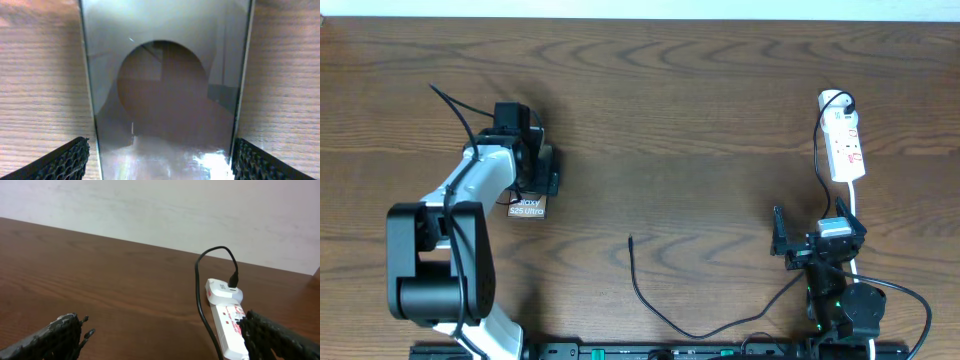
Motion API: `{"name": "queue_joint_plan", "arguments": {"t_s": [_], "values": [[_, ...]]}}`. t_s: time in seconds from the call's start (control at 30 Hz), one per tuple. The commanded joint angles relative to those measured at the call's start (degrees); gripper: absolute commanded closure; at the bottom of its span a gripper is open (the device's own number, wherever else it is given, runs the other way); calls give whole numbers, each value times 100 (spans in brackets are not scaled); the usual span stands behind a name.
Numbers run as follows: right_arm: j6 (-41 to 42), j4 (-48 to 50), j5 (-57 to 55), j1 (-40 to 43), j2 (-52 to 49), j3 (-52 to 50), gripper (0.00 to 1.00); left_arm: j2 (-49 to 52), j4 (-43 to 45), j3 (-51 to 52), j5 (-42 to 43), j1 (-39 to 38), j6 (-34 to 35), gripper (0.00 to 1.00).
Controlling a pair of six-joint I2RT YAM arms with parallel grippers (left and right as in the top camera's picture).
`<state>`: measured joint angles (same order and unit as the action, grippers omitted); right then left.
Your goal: Plug charger to phone and switch on socket
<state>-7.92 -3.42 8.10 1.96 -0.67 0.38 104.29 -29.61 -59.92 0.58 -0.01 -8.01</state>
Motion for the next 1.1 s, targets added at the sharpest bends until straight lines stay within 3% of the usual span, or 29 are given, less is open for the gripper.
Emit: {"name": "queue_joint_plan", "arguments": {"t_s": [0.0, 1.07], "values": [[61, -24, 0, -22, 17, -7, 1, 245, -31, 59, 26, 22, -98, 11], [61, -24, 0, -22, 17, -7, 1, 625, -234, 59, 46, 22, -98, 11]]}}
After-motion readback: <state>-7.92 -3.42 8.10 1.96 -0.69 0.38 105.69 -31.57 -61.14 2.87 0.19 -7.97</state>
